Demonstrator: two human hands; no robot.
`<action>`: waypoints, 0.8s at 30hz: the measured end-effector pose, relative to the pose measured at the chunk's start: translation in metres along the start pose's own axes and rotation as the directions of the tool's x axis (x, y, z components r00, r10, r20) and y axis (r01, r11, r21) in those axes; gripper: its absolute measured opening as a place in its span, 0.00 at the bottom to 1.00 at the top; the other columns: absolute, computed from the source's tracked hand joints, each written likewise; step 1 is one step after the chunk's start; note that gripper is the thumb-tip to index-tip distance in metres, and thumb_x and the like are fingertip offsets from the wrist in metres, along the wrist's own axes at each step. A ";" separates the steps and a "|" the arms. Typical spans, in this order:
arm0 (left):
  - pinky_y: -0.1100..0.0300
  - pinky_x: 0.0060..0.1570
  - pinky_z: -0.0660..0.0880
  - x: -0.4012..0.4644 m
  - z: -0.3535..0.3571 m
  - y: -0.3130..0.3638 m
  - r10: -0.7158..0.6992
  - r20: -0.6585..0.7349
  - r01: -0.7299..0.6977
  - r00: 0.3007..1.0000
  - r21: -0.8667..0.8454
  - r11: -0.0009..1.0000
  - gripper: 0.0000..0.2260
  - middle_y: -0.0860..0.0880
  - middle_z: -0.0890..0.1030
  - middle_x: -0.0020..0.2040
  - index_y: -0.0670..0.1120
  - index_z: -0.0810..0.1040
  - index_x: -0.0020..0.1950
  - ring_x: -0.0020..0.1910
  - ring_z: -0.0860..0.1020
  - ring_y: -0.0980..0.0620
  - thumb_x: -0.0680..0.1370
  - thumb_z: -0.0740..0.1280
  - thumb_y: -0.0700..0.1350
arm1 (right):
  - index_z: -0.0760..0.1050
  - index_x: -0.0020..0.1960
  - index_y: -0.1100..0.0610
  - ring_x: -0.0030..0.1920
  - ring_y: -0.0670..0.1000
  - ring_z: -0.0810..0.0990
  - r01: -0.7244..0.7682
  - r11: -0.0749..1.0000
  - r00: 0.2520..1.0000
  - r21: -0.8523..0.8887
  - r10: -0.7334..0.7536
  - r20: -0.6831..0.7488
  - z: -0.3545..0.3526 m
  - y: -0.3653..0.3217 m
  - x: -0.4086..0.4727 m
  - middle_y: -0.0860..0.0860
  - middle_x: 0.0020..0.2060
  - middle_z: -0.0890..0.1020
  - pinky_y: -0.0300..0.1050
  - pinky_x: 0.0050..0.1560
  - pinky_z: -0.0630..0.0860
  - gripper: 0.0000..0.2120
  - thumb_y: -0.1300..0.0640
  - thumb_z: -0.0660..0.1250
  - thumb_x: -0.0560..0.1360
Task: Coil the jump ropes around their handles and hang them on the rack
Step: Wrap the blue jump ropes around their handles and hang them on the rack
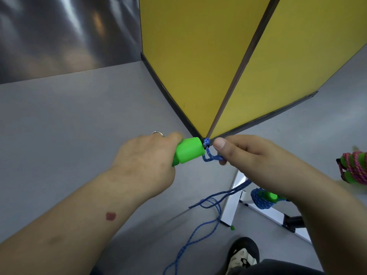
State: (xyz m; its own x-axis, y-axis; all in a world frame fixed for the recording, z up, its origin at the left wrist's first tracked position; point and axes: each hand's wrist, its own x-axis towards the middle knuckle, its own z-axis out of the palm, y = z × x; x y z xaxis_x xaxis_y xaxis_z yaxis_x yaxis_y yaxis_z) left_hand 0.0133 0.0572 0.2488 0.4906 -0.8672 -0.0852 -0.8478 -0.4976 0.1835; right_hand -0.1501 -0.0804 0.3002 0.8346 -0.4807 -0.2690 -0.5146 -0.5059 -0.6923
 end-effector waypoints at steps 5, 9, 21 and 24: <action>0.54 0.40 0.68 -0.001 0.003 0.010 0.017 -0.071 -0.015 0.997 0.030 0.999 0.26 0.51 0.73 0.48 0.60 0.64 0.68 0.43 0.73 0.45 0.73 0.64 0.42 | 0.71 0.62 0.34 0.29 0.41 0.72 -0.122 0.960 0.988 0.252 0.140 -0.057 0.019 -0.002 0.005 0.44 0.36 0.78 0.41 0.38 0.69 0.21 0.28 0.52 0.75; 0.52 0.41 0.64 -0.006 0.004 0.022 0.066 -0.146 -0.058 0.987 0.059 0.997 0.26 0.52 0.65 0.43 0.56 0.61 0.67 0.41 0.65 0.47 0.72 0.65 0.42 | 0.69 0.66 0.37 0.33 0.45 0.80 -0.153 0.910 0.982 0.386 0.182 -0.041 0.039 -0.006 0.011 0.47 0.38 0.80 0.49 0.42 0.80 0.22 0.30 0.54 0.77; 0.55 0.36 0.67 -0.006 0.009 0.024 0.097 -0.207 -0.108 0.973 -0.042 0.993 0.26 0.54 0.72 0.43 0.58 0.64 0.66 0.39 0.71 0.48 0.70 0.67 0.51 | 0.73 0.50 0.53 0.31 0.46 0.76 -0.039 0.903 0.947 0.428 0.170 -0.272 0.049 -0.002 0.016 0.50 0.37 0.76 0.42 0.29 0.75 0.16 0.43 0.54 0.83; 0.54 0.38 0.71 -0.006 0.009 0.024 0.125 -0.217 -0.143 0.968 -0.066 0.988 0.29 0.54 0.75 0.46 0.59 0.64 0.68 0.43 0.76 0.49 0.71 0.69 0.63 | 0.74 0.47 0.52 0.35 0.48 0.74 -0.010 0.923 0.928 0.385 0.152 -0.341 0.053 0.001 0.018 0.46 0.33 0.74 0.55 0.38 0.77 0.17 0.43 0.54 0.83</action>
State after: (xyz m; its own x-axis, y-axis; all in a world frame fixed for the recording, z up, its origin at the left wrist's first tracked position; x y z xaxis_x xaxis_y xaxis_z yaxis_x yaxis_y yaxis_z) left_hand -0.0115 0.0505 0.2447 0.4124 -0.8981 0.1530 -0.8940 -0.3665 0.2578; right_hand -0.1254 -0.0521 0.2592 0.6289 -0.7671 -0.1269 -0.4074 -0.1860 -0.8941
